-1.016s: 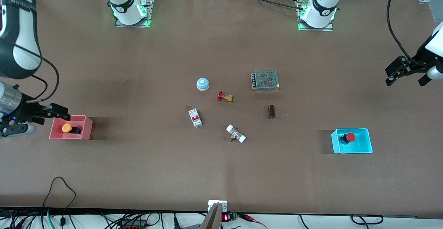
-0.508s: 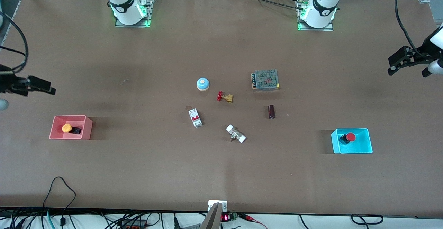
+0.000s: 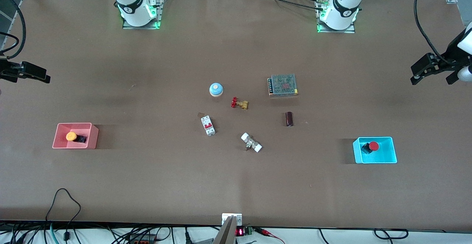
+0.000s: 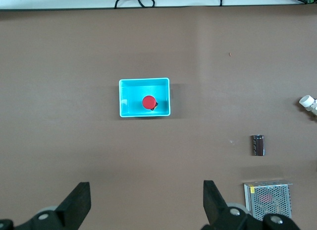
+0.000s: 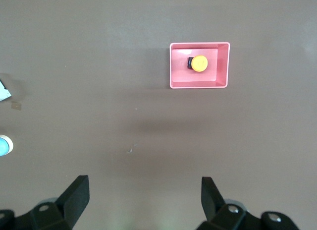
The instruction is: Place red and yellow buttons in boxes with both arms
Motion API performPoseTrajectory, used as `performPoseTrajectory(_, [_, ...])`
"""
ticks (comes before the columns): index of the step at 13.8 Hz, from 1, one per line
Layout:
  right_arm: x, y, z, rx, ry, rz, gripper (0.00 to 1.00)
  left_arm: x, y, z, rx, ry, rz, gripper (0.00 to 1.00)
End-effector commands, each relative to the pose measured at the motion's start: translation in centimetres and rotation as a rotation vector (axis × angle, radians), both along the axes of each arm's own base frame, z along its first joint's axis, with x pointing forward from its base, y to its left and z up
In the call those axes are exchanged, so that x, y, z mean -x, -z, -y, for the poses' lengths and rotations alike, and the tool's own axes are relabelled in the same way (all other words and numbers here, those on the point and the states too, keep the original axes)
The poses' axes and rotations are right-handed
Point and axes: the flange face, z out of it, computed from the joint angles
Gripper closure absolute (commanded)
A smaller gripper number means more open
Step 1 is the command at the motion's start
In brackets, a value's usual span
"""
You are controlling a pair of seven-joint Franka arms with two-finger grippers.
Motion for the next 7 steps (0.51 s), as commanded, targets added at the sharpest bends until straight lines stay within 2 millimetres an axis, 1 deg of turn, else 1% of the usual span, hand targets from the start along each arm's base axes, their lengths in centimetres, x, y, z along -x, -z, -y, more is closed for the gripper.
performPoseTrajectory(1, [2.8,-1.0,-0.1,-0.011,-0.004,0.017,0.00,-0.2,-0.5,0.0,0.009,-0.007,0.008,0.00])
performPoseTrajectory(2, [3.2,-1.6,-0.2,-0.011,-0.001,0.023,0.00,-0.2,-0.5,0.1,0.010,-0.007,0.008,0.00])
performPoseTrajectory(4, [3.7,-2.1,-0.3,-0.013,-0.002,0.017,0.00,-0.2,-0.5,0.0,0.009,-0.007,0.008,0.00])
performPoseTrajectory(7, [3.8,-2.2,-0.2,-0.012,0.000,0.018,0.00,-0.2,-0.5,0.0,0.008,-0.005,0.008,0.00])
